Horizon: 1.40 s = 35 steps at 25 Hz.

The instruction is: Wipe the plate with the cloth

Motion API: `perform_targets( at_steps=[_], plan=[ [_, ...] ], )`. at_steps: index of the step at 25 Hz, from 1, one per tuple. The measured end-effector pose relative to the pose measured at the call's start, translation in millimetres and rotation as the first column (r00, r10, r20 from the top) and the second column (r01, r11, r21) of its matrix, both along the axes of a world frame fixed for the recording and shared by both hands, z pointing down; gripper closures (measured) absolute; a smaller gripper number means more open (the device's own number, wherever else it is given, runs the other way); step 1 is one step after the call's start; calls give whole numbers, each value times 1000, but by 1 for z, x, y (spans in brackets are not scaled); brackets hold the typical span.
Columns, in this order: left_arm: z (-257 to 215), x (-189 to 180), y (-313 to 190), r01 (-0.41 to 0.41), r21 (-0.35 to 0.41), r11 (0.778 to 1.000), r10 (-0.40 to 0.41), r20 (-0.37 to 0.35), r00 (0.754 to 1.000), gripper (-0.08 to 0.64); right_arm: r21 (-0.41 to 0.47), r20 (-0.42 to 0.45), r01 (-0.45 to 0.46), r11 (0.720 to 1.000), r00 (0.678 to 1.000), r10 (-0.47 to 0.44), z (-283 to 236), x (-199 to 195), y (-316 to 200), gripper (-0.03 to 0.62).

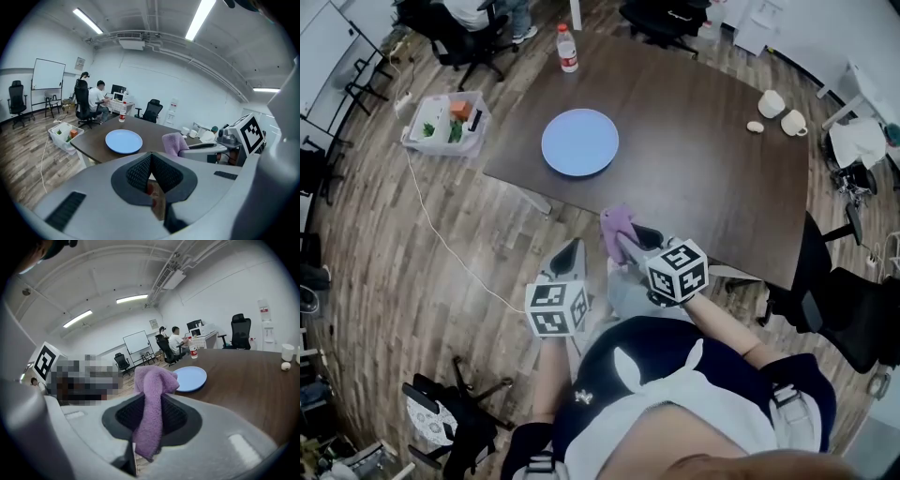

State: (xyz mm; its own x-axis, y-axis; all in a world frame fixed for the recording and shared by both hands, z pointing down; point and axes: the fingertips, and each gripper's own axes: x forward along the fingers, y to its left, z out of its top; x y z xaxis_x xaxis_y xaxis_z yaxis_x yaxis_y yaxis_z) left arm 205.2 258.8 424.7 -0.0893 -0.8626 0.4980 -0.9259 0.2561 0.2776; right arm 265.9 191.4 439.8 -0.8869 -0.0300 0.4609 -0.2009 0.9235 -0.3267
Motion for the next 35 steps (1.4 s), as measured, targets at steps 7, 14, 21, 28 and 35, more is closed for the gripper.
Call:
perform_targets(
  at_steps=[7, 14, 21, 28, 35],
  plan=[
    [2, -56, -60, -9, -23, 1000, 10, 21, 1000, 557, -15, 14, 11, 1000, 1000, -11, 3, -60, -55, 492],
    [13, -97, -98, 5, -43, 999, -4, 24, 1000, 557, -6, 5, 25, 1000, 1000, -25, 9, -97, -102, 492],
    [20, -126, -126, 14, -44, 999, -13, 14, 1000, 557, 23, 1, 41, 999, 999, -41, 7, -130, -127, 491],
    [37, -156, -143, -44, -91, 995, 42, -28, 999, 557, 21, -29, -1, 1000, 1000, 2, 17, -162, -142, 492],
    [57, -213, -171, -117, -163, 980, 109, -55, 992, 557, 0, -82, -81, 997, 993, 80, 30, -205, -174, 491]
  ],
)
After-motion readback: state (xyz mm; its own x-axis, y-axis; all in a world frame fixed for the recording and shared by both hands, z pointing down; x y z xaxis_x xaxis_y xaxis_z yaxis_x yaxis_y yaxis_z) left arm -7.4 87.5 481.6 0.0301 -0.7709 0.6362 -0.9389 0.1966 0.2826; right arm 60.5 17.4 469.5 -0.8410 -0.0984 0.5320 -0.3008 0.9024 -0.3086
